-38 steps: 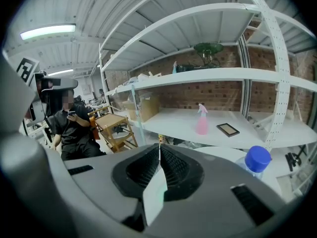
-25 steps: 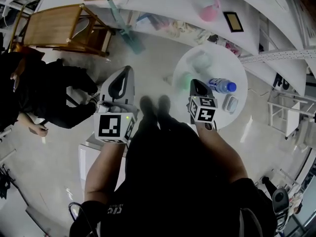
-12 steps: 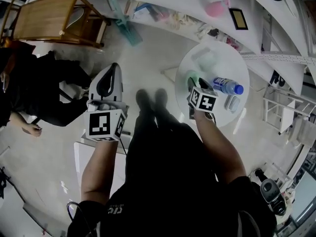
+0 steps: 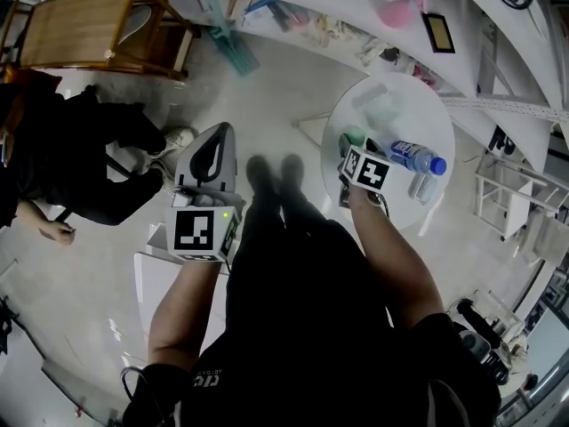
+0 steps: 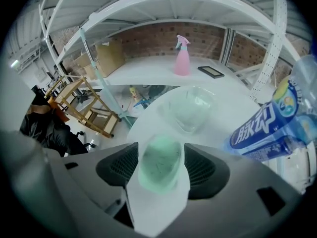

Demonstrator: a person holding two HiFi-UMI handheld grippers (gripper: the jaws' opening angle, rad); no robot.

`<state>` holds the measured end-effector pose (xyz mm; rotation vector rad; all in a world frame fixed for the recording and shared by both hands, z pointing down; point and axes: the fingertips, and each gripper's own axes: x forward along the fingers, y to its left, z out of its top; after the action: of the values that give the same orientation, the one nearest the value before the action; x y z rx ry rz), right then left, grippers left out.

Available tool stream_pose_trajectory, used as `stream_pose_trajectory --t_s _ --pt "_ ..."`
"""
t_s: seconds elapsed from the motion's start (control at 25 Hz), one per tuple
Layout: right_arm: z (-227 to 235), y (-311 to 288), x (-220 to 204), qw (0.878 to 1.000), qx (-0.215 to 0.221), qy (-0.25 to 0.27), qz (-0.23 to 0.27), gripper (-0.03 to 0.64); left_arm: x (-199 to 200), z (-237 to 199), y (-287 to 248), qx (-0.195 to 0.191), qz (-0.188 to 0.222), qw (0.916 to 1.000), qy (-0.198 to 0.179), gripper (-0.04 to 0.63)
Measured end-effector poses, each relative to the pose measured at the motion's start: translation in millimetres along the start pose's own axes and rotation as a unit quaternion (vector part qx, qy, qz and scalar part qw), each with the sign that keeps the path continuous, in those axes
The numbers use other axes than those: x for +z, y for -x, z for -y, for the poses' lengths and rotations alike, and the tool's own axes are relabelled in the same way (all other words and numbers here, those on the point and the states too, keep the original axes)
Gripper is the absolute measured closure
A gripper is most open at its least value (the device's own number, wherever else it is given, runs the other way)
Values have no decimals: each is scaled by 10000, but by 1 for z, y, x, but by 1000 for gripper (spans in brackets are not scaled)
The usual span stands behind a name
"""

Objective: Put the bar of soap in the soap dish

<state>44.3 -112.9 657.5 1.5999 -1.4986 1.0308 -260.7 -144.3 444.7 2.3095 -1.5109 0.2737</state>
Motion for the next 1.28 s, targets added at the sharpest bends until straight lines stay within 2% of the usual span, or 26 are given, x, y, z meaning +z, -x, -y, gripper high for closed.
stream_pose_trajectory --t_s 0.36,0.68,1.0,1.28 --pt "0 -16 -2 9996 59 -102 -237 331 -6 -26 -9 157 -71 9998 131 588" --pt "0 -24 -3 9994 17 -181 -278 324 11 -49 -12 363 154 9990 220 589" --pt "0 -25 -3 9998 -10 -103 -196 322 24 -45 -20 320 283 9988 256 589" --pt "2 -23 -4 9988 154 -382 -269 321 22 -40 -20 228 227 9991 262 588"
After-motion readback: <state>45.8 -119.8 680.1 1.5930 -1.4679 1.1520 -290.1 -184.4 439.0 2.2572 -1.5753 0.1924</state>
